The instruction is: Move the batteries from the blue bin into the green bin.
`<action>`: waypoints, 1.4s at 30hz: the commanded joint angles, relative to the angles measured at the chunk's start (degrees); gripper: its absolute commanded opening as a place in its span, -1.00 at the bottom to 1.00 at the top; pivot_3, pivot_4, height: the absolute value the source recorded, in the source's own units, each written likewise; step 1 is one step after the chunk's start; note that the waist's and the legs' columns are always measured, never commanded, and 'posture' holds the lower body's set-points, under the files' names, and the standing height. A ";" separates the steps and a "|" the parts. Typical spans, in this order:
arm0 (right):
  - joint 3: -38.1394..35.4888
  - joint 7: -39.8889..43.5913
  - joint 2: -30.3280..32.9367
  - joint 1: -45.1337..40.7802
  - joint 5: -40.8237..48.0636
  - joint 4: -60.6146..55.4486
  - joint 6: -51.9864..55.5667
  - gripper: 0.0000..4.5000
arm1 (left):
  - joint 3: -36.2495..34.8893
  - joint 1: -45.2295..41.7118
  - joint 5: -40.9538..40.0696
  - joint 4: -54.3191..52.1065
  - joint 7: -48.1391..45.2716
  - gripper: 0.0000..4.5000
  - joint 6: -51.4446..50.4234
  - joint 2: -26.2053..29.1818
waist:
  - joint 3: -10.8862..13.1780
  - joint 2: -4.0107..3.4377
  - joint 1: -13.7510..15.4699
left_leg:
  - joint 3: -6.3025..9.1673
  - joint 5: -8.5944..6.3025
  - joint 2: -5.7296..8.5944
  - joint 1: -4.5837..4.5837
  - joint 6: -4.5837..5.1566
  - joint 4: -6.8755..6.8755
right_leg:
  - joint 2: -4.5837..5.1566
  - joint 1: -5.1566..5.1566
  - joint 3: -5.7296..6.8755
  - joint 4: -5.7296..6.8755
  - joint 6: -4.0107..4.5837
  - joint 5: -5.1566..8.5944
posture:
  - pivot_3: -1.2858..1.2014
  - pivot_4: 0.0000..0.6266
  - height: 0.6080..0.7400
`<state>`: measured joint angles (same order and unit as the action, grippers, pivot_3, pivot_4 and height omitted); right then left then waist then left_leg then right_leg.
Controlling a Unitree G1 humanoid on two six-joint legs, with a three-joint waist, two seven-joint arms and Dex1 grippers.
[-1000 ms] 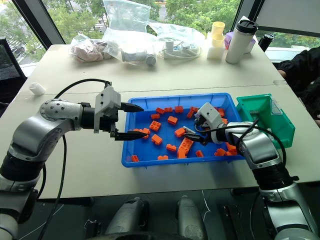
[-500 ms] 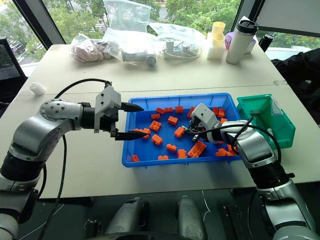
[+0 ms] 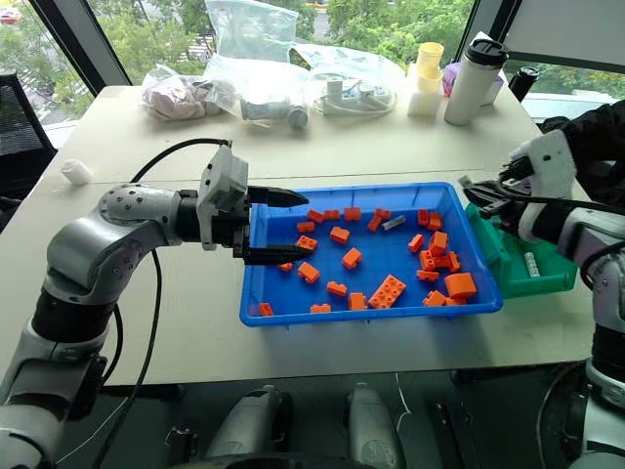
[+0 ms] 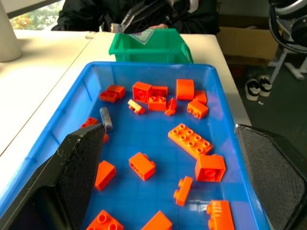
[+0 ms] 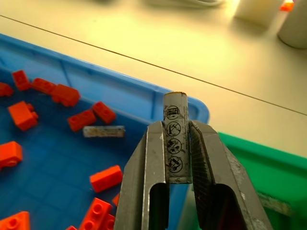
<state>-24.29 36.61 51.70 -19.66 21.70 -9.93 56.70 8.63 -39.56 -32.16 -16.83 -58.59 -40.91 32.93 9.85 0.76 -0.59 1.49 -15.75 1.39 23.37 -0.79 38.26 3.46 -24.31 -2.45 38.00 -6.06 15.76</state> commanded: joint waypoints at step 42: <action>23.27 -14.47 -22.71 -10.04 -4.21 5.90 -1.73 0.94 | -2.51 2.98 2.73 -2.10 1.35 1.00 1.53 7.36 | -0.03 -0.02 -0.44 | 0.04 0.01 -0.02 0.01 -0.01 -0.03 | -0.07 -0.07 -0.03 0.02 0.00 0.00 | 0.03 -0.52 1.00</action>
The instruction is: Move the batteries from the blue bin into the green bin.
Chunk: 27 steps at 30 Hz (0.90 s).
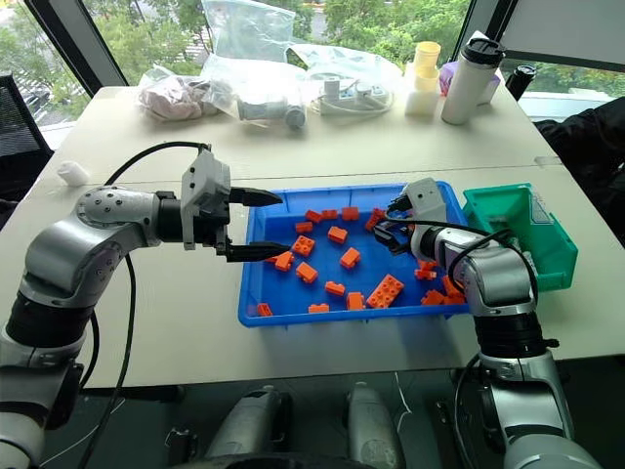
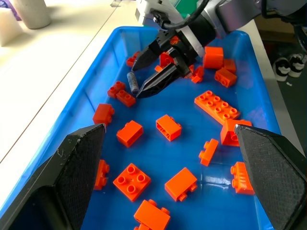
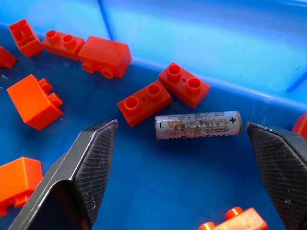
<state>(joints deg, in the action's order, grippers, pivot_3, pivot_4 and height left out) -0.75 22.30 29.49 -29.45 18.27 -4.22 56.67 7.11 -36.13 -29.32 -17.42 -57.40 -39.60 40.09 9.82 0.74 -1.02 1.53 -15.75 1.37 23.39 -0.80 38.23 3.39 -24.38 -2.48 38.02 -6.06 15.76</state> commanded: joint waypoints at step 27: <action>-15.23 5.21 7.41 1.48 5.05 -19.10 6.67 0.00 | 1.47 -2.58 0.59 1.55 -3.21 1.00 3.12 -3.03 | 0.01 0.00 0.44 | 0.02 0.00 0.01 0.02 0.00 0.01 | 0.03 0.01 0.02 -0.01 0.00 0.00 | 0.03 -0.52 1.00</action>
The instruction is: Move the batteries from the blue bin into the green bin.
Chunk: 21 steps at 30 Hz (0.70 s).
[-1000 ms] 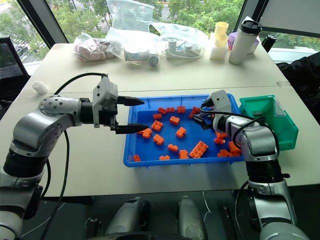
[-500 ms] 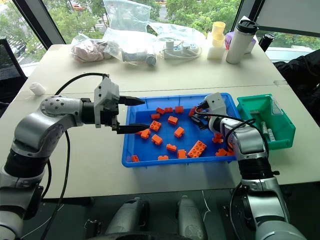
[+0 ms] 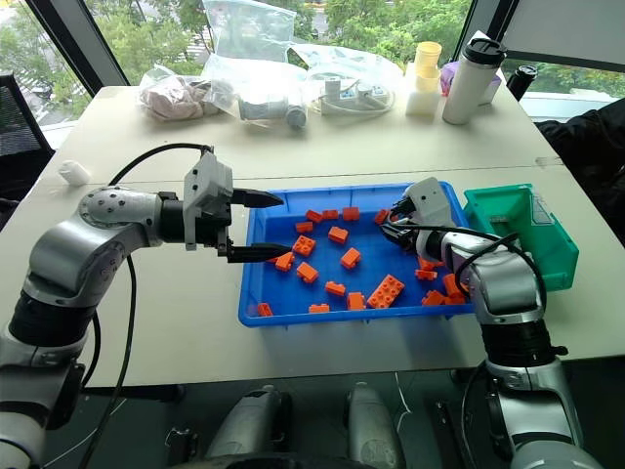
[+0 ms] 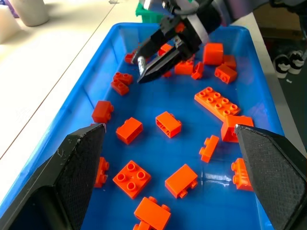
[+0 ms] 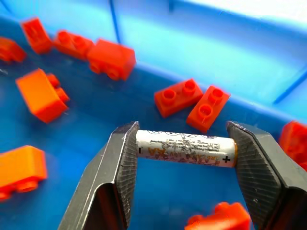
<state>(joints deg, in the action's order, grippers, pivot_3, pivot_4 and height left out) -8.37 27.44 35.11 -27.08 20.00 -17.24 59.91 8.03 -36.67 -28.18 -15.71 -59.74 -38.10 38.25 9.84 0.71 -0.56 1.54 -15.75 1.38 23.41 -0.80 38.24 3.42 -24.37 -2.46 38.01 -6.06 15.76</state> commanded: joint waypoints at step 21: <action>-17.46 -1.68 15.41 8.83 -5.01 13.28 -9.13 0.99 | 5.85 -9.41 5.86 12.47 -3.18 1.00 10.83 -11.08 | -0.03 0.00 -0.26 | -0.11 0.00 -0.08 -0.09 0.01 -0.01 | -0.17 0.04 -0.16 0.03 0.00 0.00 | 0.03 -0.52 1.00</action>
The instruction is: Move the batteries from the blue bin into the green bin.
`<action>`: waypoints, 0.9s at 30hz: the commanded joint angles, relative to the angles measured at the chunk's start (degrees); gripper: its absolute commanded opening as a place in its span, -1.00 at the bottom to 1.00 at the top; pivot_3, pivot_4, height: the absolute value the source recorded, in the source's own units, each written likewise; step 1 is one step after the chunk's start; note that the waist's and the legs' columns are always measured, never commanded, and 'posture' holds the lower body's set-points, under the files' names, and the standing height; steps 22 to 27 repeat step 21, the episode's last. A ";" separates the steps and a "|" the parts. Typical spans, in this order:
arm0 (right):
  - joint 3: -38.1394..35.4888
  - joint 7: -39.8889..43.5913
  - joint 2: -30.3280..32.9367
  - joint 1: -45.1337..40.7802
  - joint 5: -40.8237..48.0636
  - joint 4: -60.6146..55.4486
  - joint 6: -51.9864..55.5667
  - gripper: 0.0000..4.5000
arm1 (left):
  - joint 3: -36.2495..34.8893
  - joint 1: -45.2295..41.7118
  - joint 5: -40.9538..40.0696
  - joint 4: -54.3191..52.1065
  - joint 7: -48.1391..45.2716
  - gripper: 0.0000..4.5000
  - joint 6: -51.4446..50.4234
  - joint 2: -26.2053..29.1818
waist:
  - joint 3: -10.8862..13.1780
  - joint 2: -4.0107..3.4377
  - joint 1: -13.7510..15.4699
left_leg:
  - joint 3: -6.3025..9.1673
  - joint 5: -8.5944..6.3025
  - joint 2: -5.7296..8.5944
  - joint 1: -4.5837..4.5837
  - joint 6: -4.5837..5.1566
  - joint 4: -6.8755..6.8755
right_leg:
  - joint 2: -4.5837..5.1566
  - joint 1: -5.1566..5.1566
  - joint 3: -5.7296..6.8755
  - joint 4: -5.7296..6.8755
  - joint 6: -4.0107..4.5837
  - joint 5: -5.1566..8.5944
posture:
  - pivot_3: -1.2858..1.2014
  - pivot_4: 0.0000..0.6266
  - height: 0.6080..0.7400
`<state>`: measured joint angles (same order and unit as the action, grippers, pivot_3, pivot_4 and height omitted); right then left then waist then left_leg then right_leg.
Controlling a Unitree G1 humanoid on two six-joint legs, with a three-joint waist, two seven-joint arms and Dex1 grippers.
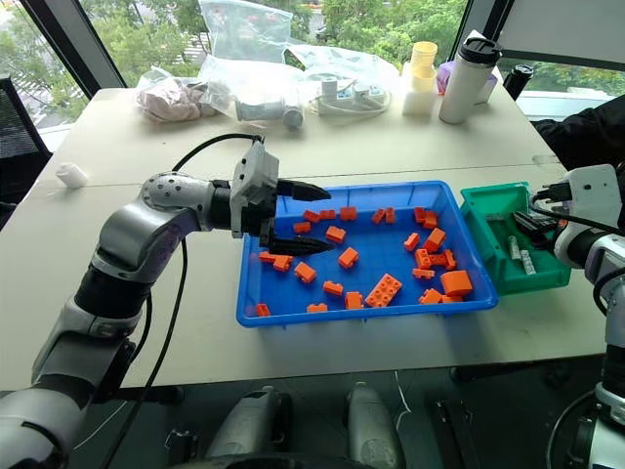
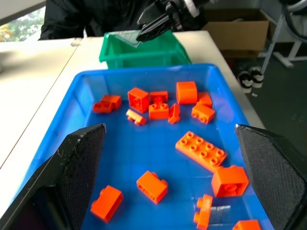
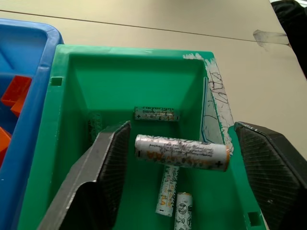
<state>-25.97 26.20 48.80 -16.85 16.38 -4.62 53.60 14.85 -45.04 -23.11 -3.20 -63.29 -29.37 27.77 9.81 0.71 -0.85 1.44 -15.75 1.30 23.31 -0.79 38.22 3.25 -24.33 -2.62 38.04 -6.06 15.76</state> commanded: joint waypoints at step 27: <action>-5.21 26.05 4.29 11.08 19.56 -12.15 -7.96 0.99 | -29.13 19.31 -23.01 -28.46 11.22 1.00 -30.00 20.18 | 0.03 0.04 0.47 | 0.10 -0.01 0.01 0.05 0.00 0.02 | 0.18 0.08 0.06 -0.07 0.00 0.00 | 0.03 -0.52 1.00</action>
